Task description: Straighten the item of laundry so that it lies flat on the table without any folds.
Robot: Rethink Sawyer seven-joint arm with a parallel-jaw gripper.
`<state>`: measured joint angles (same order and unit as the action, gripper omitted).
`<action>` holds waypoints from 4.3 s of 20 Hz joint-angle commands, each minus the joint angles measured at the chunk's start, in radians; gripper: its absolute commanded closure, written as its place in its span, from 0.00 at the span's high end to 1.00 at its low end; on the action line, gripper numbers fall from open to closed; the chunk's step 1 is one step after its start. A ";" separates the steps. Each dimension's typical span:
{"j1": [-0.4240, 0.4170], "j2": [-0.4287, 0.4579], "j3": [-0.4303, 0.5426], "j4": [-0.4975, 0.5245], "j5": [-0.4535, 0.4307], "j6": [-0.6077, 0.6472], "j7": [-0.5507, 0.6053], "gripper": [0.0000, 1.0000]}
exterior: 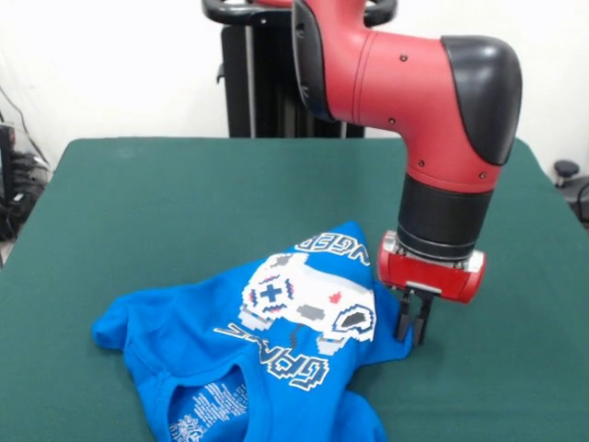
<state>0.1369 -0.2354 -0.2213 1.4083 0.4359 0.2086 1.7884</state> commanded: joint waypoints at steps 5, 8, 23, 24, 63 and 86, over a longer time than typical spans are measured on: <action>0.034 0.028 0.121 0.064 0.035 0.015 0.233 0.00; 0.042 0.014 0.105 0.076 0.033 0.034 0.236 0.00; 0.108 -0.194 0.123 0.397 0.129 0.095 0.365 0.00; 0.109 -0.201 0.130 0.410 0.137 0.092 0.366 0.00; 0.042 -0.412 -0.119 0.135 -0.176 0.486 0.228 0.00; 0.085 -0.604 0.061 0.463 0.068 0.499 0.351 0.00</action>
<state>0.1976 -0.8479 -0.3292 1.6916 0.4324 0.6840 1.9651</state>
